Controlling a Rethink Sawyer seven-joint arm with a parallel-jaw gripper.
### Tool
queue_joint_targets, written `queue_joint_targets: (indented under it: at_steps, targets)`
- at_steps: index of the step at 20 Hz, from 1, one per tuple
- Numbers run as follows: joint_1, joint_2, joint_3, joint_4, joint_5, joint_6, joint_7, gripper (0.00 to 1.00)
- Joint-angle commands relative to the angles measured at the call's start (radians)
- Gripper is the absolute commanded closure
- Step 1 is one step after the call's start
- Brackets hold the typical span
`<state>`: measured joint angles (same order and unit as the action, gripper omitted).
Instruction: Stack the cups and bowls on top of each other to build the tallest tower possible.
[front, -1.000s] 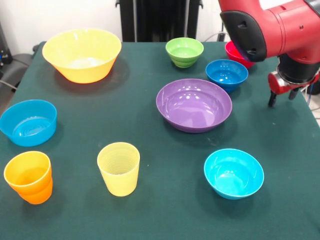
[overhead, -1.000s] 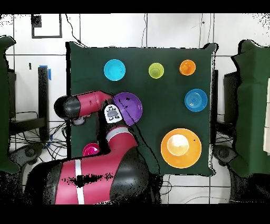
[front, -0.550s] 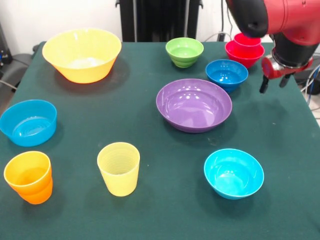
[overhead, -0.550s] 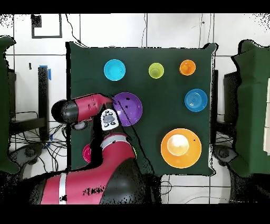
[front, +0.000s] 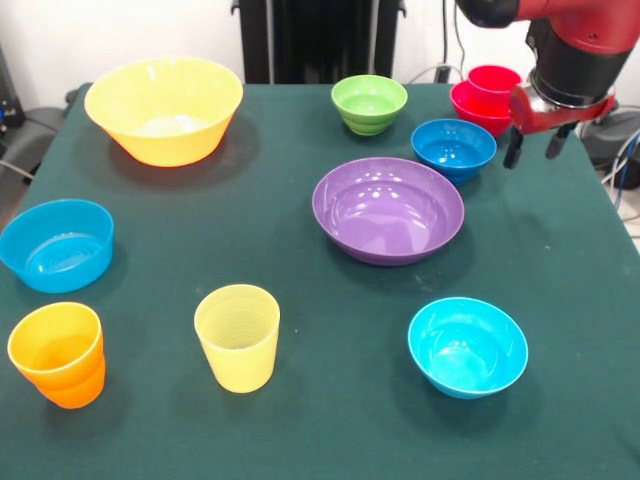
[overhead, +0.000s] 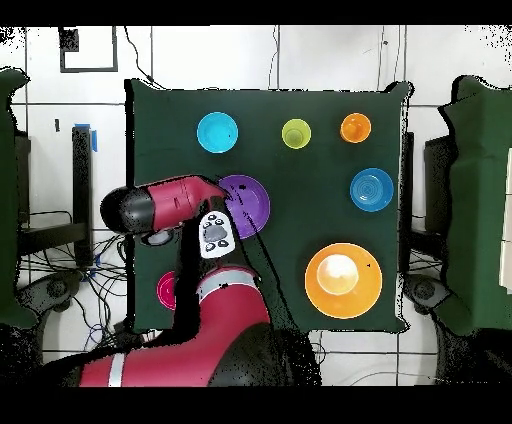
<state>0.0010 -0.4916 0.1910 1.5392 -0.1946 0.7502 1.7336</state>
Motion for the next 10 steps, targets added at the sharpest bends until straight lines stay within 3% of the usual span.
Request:
queue_joint_targets:
  at_steps: [1,10]
  targets:
    - [-0.025,0.017,0.018,0.083,-0.058,-0.053,0.025,0.0]
    - [-0.041,0.073,0.028,0.067,-0.075,-0.112,0.016,0.0]
